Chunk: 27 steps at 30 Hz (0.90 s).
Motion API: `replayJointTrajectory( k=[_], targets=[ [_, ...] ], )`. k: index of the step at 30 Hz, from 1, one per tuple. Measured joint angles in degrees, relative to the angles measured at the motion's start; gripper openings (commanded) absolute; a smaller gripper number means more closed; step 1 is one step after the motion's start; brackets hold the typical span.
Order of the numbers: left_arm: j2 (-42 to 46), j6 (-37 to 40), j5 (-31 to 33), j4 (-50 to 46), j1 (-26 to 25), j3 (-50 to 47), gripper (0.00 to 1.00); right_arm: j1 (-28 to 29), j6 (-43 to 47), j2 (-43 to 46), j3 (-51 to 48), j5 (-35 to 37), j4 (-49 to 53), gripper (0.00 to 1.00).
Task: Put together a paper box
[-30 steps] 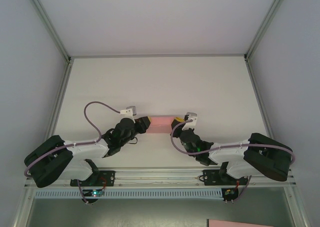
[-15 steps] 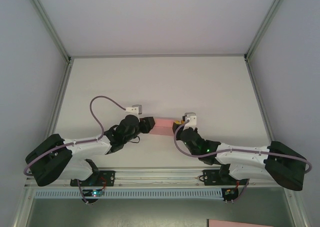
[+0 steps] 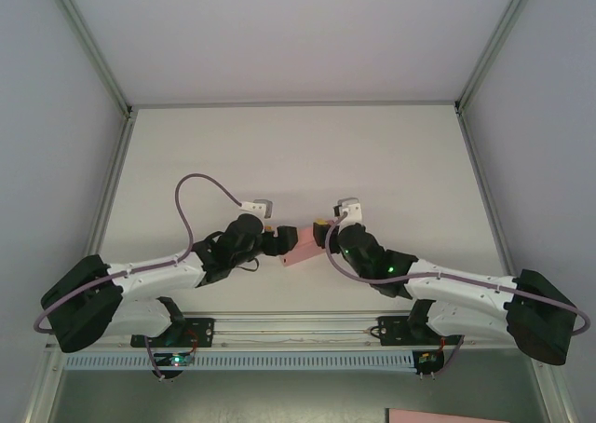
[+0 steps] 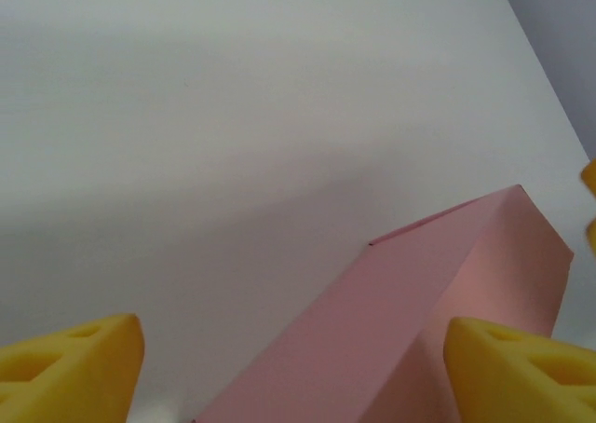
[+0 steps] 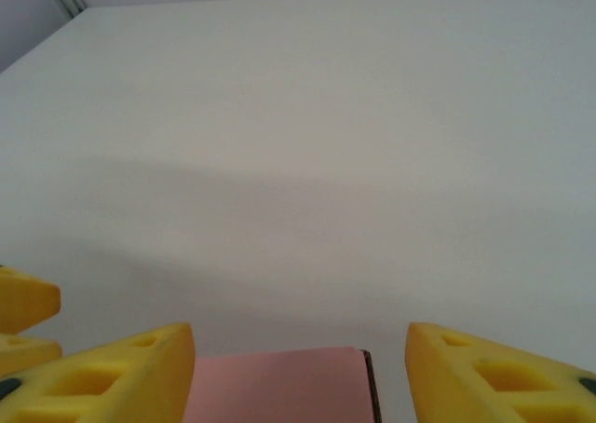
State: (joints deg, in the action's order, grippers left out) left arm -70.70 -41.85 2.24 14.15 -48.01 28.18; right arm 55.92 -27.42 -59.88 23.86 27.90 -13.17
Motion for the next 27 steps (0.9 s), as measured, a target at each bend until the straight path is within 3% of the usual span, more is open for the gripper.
replayJointTrajectory(
  k=[1,4,9,13,17,21,27],
  targets=[
    [0.39,0.17,0.44,-0.79,0.0,0.31,1.0,-0.48,0.72,0.55,0.13,-0.61,0.46,0.77],
    [1.86,0.92,2.25,-2.89,0.0,1.27,1.0,-2.69,3.76,2.47,0.59,-3.65,2.32,0.98],
    [4.83,1.4,7.58,-10.84,0.02,5.14,1.0,-7.23,18.25,4.66,4.94,-18.47,10.1,0.98],
    [5.53,0.52,14.86,-24.35,2.08,13.55,1.0,-7.8,39.8,4.02,14.14,-33.24,21.31,0.98],
    [6.38,-0.72,19.52,-33.2,6.91,17.29,1.0,-8.22,59.14,-0.11,21.35,-41.75,29.99,0.98],
    [8.37,-1.49,21.0,-38.32,8.68,16.04,1.0,-9.79,71.89,-10.62,30.84,-44.33,41.16,0.98],
    [13.11,-2.43,21.88,-42.05,9.94,12.94,1.0,-10.8,80.72,-23.98,37.97,-41.86,48.72,0.98]
  ],
)
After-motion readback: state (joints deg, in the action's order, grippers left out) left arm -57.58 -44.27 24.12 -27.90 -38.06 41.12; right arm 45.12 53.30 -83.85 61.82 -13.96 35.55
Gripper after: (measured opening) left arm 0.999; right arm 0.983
